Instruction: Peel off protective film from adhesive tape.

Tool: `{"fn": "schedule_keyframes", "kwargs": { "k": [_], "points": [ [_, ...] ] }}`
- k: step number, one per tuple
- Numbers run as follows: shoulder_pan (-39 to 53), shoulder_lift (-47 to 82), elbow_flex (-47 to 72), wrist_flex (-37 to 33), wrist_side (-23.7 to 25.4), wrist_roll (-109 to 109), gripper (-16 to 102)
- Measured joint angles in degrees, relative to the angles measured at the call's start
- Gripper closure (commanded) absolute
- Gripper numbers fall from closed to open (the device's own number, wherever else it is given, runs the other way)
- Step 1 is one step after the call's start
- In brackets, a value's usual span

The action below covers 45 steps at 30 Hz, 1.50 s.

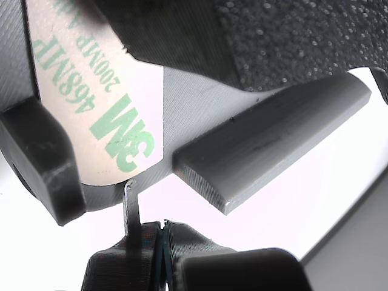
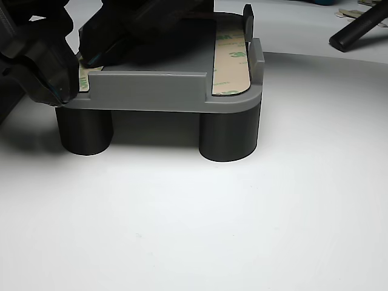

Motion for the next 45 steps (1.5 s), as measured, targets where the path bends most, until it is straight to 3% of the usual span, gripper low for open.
{"fn": "schedule_keyframes", "kwargs": {
  "k": [45],
  "points": [
    [0.0,0.8,-0.4,1.6,-1.1,0.9,96]
  ]
}}
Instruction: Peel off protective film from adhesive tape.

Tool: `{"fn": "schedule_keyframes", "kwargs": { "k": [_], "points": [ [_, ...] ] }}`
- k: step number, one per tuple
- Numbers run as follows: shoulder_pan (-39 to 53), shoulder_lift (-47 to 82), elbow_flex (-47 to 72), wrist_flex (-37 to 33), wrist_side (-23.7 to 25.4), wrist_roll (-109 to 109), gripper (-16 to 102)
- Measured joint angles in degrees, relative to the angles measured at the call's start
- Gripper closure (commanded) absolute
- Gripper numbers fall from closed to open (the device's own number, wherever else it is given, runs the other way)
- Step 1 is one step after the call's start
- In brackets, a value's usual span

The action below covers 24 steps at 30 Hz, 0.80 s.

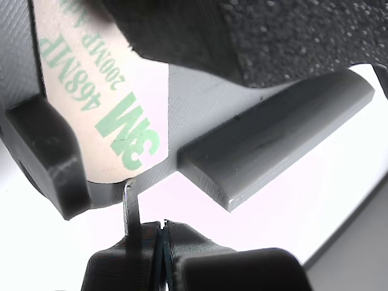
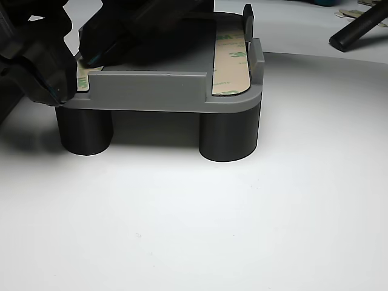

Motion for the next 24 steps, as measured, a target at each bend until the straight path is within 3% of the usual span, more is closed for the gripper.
{"fn": "schedule_keyframes", "kwargs": {
  "k": [10,24],
  "points": [
    [-0.1,2.6,-1.1,3.5,-0.7,0.2,96],
    [-0.1,4.7,3.3,-0.2,-0.2,-0.5,96]
  ]
}}
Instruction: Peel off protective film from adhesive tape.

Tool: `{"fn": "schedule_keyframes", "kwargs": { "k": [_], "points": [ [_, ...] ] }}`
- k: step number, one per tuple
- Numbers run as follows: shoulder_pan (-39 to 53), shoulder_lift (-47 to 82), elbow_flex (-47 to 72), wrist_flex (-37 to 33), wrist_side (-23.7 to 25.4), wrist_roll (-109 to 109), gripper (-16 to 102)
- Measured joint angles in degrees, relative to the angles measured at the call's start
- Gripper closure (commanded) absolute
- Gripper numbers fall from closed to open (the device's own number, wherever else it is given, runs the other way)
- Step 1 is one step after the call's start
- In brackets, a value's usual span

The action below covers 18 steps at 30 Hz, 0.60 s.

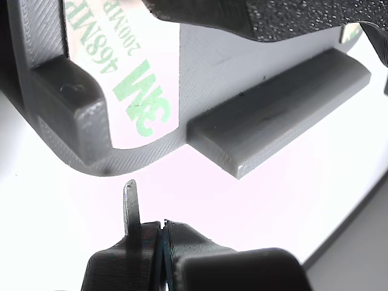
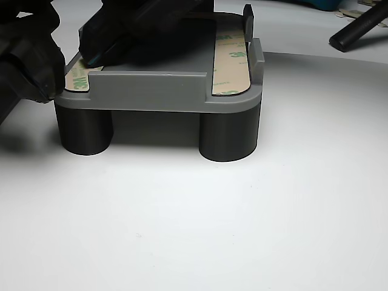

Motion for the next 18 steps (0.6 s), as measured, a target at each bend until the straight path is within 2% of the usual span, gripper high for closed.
{"fn": "schedule_keyframes", "kwargs": {
  "k": [18],
  "points": [
    [-1.4,-1.1,-0.6,-1.3,-1.1,-2.5,96]
  ]
}}
